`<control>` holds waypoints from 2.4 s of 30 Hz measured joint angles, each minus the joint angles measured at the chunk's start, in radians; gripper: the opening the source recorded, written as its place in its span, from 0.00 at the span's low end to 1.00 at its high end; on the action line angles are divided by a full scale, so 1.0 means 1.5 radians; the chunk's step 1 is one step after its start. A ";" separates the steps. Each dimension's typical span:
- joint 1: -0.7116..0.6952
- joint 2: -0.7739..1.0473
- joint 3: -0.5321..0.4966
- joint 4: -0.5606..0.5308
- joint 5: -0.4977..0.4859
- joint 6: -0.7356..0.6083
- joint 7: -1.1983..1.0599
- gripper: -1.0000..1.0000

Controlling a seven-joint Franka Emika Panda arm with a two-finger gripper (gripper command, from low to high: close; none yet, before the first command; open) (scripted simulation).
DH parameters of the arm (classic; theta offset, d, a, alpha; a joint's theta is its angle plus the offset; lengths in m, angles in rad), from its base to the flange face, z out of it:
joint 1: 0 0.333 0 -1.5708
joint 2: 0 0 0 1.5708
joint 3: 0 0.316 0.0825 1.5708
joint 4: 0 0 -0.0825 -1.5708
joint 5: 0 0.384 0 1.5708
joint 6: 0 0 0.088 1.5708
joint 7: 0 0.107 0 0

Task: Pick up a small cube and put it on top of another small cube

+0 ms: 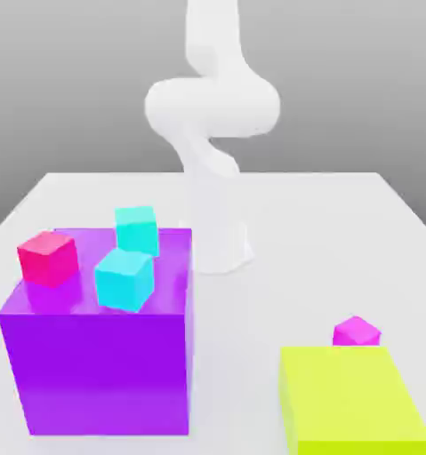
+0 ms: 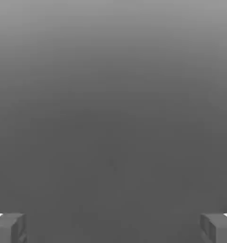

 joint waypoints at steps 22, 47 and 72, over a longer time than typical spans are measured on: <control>0.148 0.527 0.231 -0.275 -0.064 0.325 0.083 0.50; 0.193 0.561 0.182 -0.273 -0.082 0.352 0.098 0.00; -0.279 0.259 -0.078 -0.045 0.003 -0.168 0.600 0.00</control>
